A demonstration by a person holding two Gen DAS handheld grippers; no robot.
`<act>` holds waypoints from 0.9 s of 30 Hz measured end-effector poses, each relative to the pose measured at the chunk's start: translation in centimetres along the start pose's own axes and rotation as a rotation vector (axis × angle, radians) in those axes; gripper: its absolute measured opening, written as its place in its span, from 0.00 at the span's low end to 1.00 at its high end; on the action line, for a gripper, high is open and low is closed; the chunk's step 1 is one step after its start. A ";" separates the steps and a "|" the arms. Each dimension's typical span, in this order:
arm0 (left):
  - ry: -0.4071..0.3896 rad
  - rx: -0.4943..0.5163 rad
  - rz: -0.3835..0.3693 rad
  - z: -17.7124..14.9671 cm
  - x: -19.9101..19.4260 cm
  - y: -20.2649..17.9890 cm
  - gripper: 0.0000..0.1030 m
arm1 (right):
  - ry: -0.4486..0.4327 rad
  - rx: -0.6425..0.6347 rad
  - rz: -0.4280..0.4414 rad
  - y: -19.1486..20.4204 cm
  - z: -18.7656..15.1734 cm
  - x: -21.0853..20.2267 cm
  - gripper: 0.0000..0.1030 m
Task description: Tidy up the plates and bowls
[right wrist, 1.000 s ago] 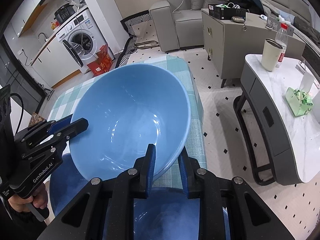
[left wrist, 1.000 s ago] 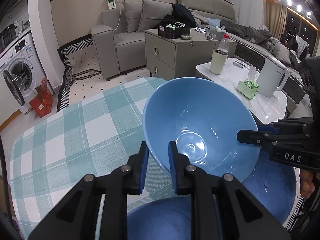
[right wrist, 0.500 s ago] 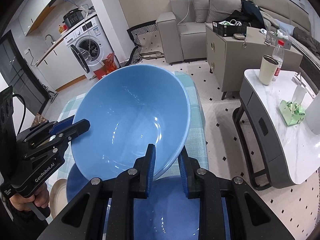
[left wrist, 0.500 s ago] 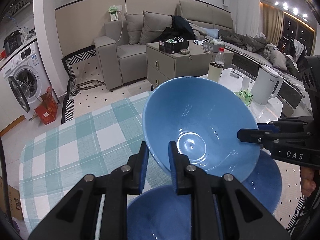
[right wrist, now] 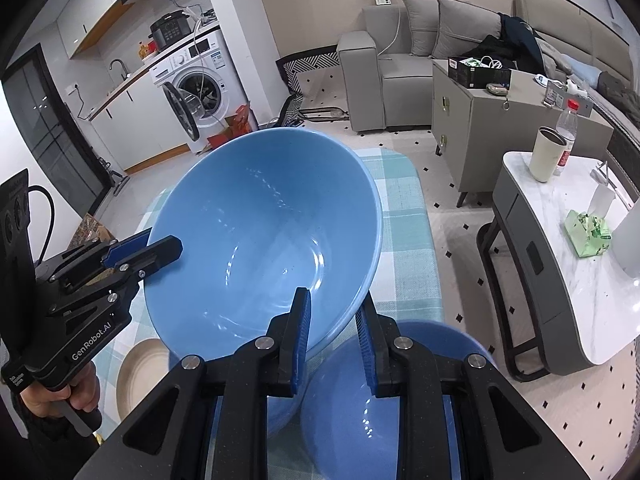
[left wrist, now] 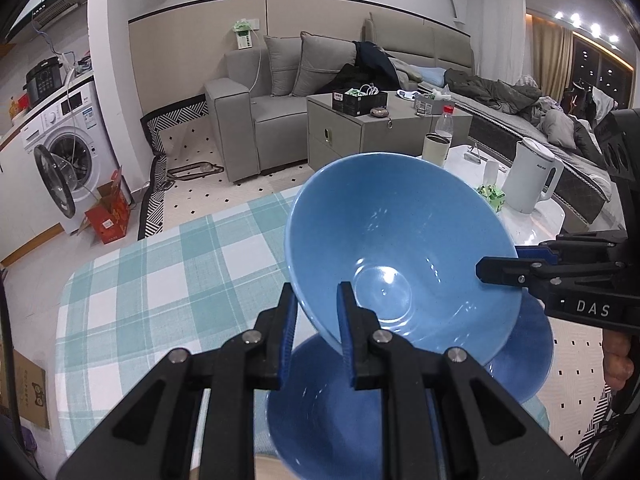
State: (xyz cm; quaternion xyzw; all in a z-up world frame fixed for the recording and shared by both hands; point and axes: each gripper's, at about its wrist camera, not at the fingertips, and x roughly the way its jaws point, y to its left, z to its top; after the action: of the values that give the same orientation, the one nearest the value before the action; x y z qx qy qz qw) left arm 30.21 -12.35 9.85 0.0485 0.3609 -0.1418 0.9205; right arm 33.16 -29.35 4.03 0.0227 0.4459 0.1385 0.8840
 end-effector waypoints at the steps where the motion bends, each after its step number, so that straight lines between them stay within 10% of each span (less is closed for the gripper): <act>1: 0.002 -0.001 0.002 -0.3 -0.3 0.1 0.17 | 0.002 -0.002 0.005 0.3 -0.3 -0.2 0.22; 27: 0.055 -0.014 0.041 -7.7 -3.0 1.0 0.18 | 0.097 -0.073 0.041 5.2 -6.5 0.5 0.22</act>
State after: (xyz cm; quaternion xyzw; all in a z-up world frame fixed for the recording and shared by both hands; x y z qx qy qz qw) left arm 23.38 -9.25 6.18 0.0535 0.3862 -0.1188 0.9132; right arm 27.13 -24.77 0.60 -0.0073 0.4823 0.1737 0.8586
